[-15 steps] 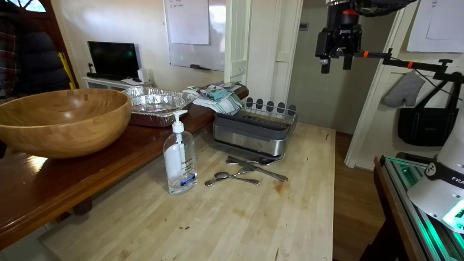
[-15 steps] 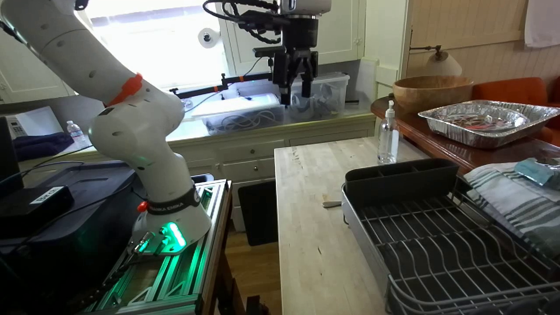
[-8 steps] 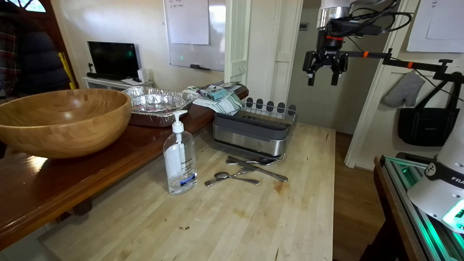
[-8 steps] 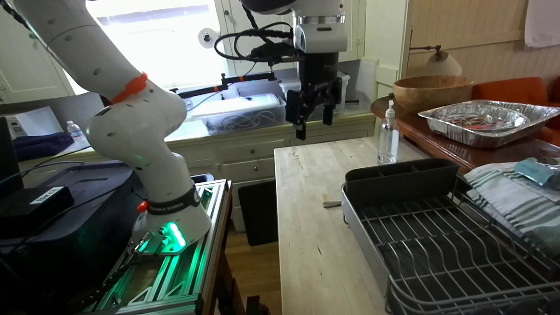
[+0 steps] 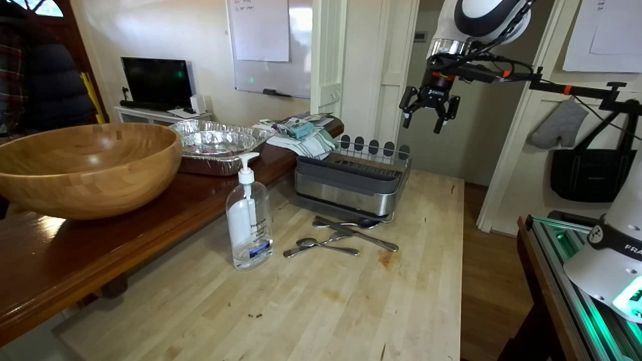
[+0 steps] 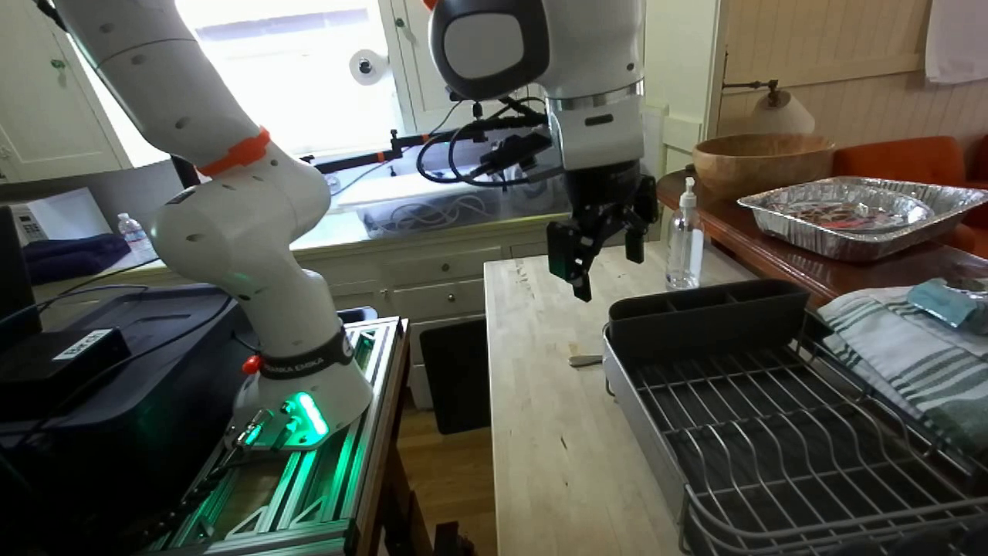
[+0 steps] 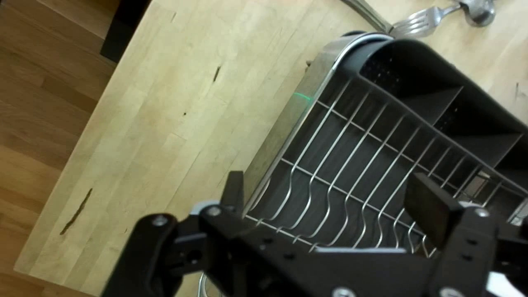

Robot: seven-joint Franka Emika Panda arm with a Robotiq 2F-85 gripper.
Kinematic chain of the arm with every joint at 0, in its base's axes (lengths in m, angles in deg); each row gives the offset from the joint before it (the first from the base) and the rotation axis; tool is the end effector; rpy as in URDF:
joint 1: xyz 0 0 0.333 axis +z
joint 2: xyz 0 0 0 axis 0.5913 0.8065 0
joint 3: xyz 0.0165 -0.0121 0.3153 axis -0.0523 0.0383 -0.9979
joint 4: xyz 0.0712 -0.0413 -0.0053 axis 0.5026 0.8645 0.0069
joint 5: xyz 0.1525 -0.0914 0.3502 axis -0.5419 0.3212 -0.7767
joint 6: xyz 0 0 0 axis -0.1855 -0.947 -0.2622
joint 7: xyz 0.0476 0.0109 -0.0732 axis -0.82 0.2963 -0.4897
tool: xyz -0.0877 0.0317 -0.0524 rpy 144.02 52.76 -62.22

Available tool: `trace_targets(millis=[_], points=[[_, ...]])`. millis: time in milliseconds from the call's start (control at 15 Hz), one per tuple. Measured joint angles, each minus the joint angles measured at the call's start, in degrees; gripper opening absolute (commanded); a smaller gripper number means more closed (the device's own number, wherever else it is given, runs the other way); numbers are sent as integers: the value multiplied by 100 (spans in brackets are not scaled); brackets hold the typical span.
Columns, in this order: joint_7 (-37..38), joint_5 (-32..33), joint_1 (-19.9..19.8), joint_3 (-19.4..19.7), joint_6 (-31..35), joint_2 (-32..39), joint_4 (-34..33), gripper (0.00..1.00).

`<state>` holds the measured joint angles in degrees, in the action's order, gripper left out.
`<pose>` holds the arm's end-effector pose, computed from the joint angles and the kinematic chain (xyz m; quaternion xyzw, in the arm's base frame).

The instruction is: Turn the plate rack to the left

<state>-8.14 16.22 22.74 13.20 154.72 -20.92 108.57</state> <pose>0.4125 -0.1519 0.3960 -0.8686 0.4888 -0.0325 0.0748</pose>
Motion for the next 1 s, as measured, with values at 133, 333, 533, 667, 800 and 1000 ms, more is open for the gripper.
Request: trace_targets(millis=[133, 333, 533, 667, 800, 1000], points=[[-55, -67, 0, 69, 126, 199, 28, 100], [-77, -83, 0, 99, 123, 456, 8, 100], [-77, -88, 2, 99, 123, 494, -4, 100], [-78, -87, 2, 98, 123, 493, -6, 100], [-77, -52, 6, 67, 123, 492, 5, 100], [111, -17, 6, -14, 355, 557, 39, 100]])
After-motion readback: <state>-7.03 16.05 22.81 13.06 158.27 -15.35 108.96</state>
